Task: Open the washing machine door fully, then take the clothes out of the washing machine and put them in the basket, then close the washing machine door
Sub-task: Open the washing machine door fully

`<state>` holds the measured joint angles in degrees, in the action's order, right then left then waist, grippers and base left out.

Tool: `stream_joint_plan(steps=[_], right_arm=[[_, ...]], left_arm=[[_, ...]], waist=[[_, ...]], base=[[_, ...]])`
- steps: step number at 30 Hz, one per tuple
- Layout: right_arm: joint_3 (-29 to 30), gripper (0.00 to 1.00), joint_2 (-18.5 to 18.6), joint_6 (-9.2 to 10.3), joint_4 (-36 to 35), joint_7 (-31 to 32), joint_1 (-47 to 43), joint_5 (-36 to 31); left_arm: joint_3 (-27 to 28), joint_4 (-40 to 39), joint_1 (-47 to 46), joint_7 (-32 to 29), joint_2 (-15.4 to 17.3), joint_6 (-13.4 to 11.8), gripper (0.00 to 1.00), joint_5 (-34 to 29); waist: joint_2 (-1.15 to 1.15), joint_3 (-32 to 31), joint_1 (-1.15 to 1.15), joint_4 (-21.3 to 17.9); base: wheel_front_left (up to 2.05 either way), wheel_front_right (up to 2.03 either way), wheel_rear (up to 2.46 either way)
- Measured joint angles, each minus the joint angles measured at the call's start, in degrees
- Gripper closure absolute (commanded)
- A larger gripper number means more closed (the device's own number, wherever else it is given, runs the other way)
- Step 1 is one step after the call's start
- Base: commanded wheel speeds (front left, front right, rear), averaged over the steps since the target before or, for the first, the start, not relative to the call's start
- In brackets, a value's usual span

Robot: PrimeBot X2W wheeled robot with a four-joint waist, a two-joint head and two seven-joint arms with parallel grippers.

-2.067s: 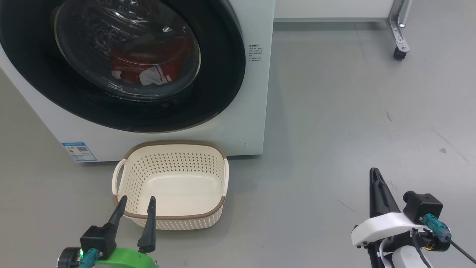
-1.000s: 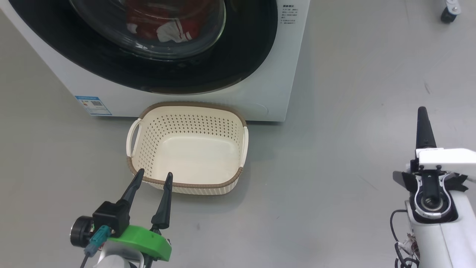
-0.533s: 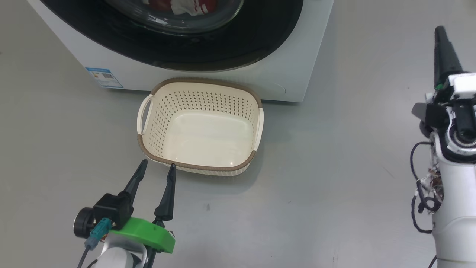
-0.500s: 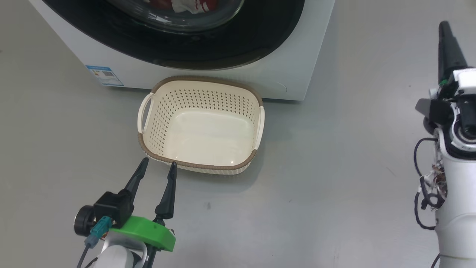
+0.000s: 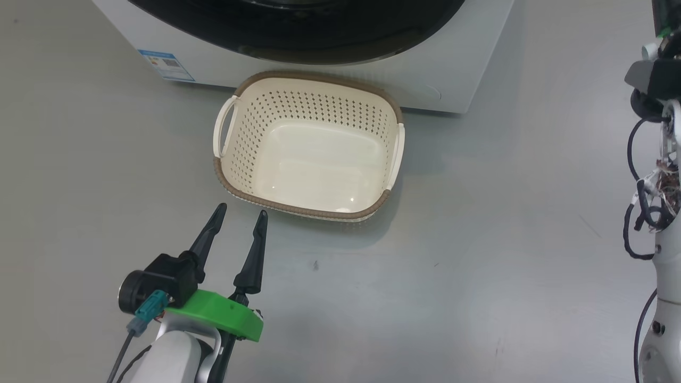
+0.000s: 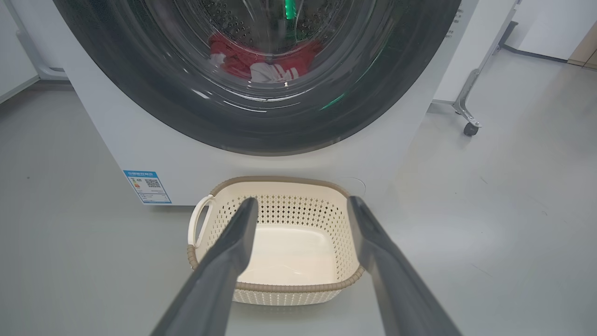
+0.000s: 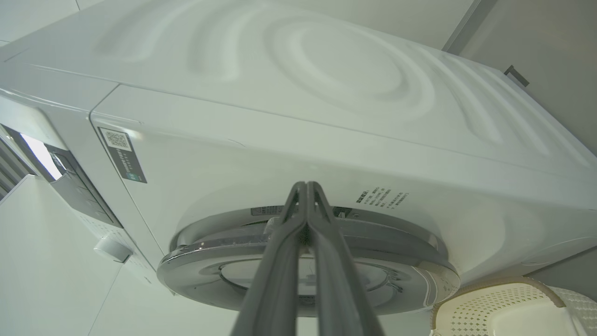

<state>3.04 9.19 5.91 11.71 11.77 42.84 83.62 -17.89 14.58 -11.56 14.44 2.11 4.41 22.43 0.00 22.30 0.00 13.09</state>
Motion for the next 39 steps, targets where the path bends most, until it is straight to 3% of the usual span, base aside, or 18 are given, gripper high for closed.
stream_joint_plan(steps=[10,39], right_arm=[[-2.32,1.0,1.34,1.32,5.02,8.37,8.59,3.7],[-1.81,1.0,3.81,1.4,23.34,17.18,22.6,8.09]], left_arm=[[-1.58,-0.2,-2.72,0.0,-0.11,0.0,0.0,1.27],[-4.07,0.23,-4.35,0.0,-0.4,-0.58,0.0,4.45]], waist=[[0.0,3.55,0.0,2.94],[0.0,7.58,0.0,9.44]], base=[[0.0,0.0,0.0],[0.0,0.0,0.0]])
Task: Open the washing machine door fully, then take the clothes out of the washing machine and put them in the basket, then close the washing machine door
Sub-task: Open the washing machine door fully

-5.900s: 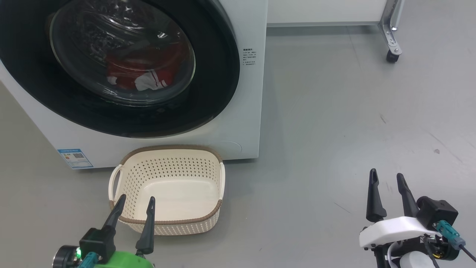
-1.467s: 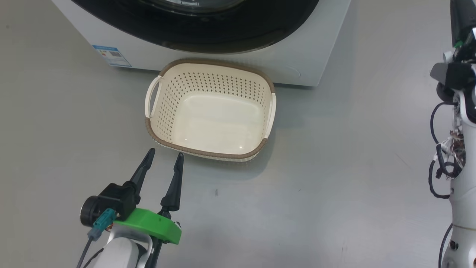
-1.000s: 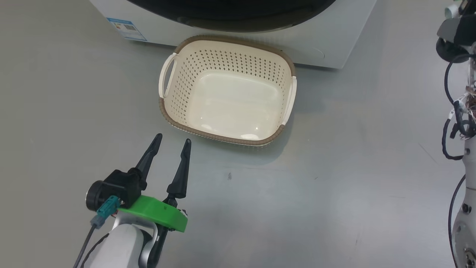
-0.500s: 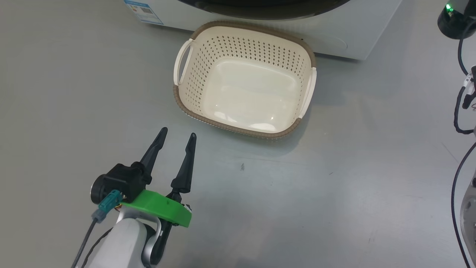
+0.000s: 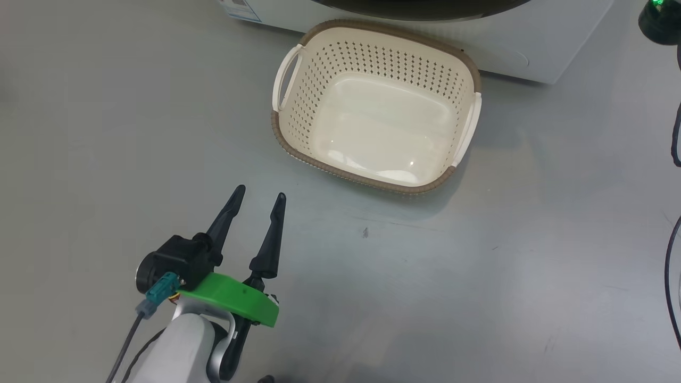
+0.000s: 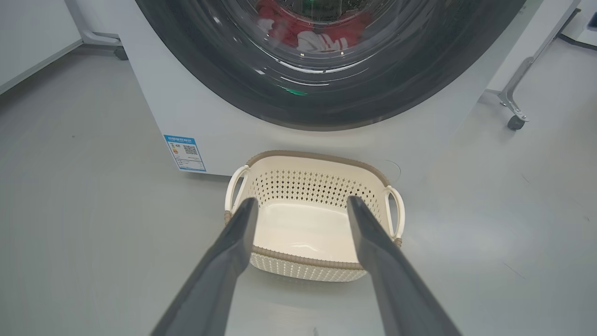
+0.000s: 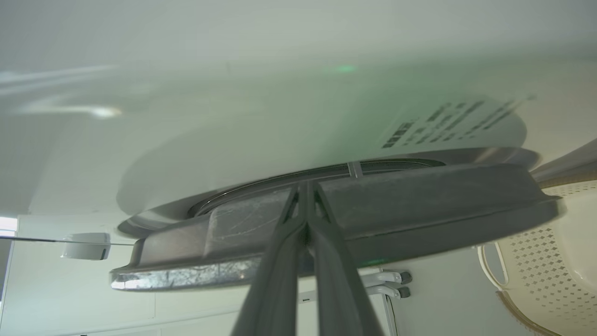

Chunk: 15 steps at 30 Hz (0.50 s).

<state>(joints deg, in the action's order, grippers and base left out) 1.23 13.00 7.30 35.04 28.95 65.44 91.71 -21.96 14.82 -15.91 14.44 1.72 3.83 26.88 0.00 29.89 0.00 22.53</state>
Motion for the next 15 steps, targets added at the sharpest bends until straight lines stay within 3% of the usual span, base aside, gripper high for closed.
stream_joint_plan(steps=[15], right_arm=[[-1.44,1.0,0.35,0.0,7.73,2.61,5.54,1.04]], left_arm=[[-0.22,-0.83,-0.02,0.0,-0.08,-0.62,0.0,0.2]], waist=[[0.0,0.51,0.0,1.63]], base=[[0.0,0.0,0.0]])
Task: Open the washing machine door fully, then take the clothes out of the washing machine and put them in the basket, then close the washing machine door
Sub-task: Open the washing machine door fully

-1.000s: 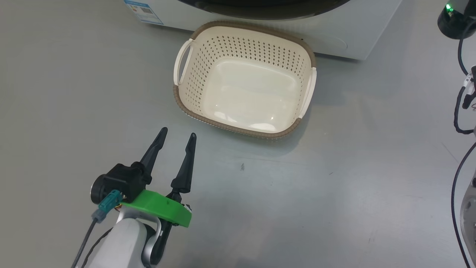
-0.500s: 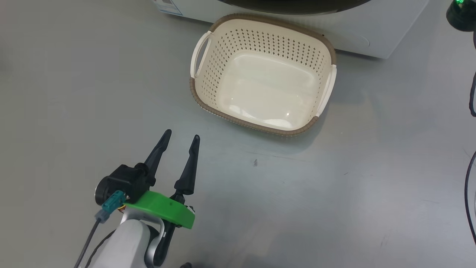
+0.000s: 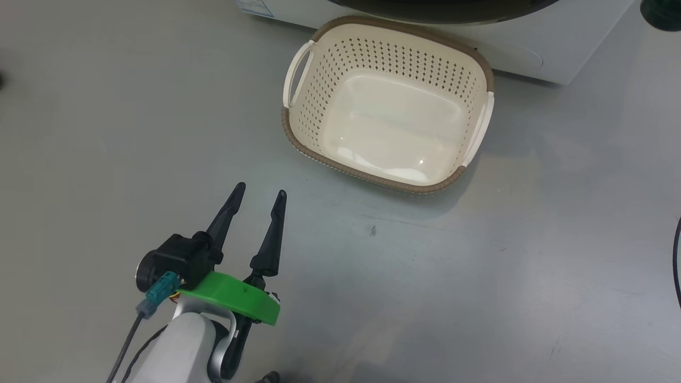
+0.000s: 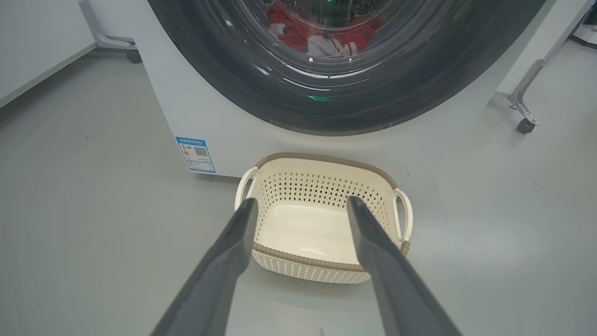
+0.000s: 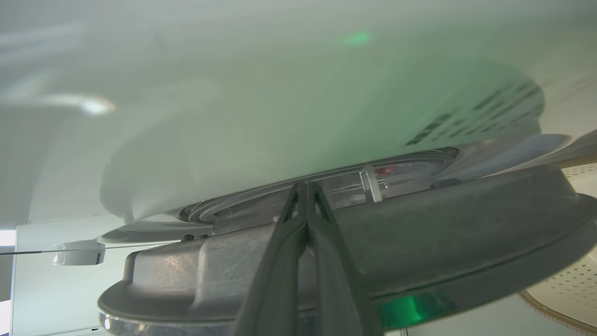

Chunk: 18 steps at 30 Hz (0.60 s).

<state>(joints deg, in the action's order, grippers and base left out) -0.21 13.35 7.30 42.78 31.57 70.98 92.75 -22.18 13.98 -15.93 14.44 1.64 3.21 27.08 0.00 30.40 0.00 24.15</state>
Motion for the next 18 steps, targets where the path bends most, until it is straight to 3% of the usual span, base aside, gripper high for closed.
stream_joint_plan(steps=[18], right_arm=[[-1.36,1.0,-0.13,-0.01,5.49,2.58,1.77,-0.07]], left_arm=[[-0.12,-0.42,-0.15,0.0,-0.02,-0.44,0.0,0.08]], waist=[[0.0,-0.58,0.0,-0.47]], base=[[0.0,0.0,0.0]])
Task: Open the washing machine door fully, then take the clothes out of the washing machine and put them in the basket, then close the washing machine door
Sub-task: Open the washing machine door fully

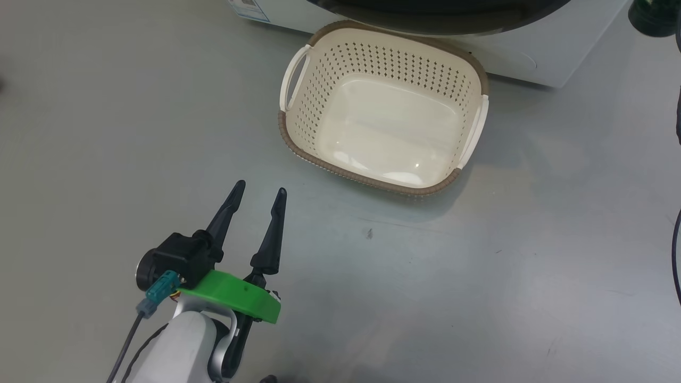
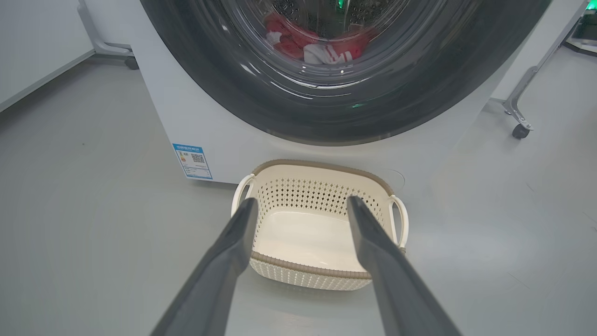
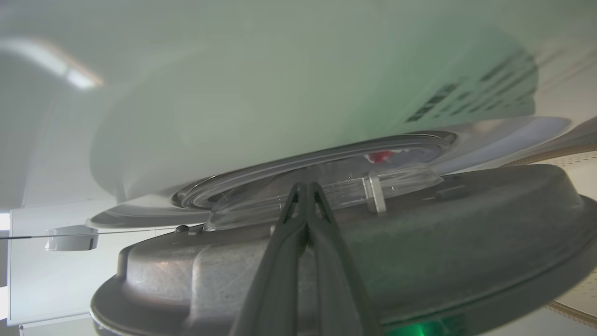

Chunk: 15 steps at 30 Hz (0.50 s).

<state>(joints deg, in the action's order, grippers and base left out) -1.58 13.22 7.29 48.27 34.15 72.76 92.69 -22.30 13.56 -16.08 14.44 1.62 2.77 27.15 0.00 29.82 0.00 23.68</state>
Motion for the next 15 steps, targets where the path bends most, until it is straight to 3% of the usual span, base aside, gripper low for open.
stream_joint_plan(steps=[15], right_arm=[[-0.9,1.0,-0.67,0.0,2.85,2.57,-1.17,0.02]], left_arm=[[0.04,0.82,0.0,0.0,0.0,-0.02,0.0,-0.27]], waist=[[0.0,-2.77,0.0,-0.9]], base=[[0.0,0.0,0.0]])
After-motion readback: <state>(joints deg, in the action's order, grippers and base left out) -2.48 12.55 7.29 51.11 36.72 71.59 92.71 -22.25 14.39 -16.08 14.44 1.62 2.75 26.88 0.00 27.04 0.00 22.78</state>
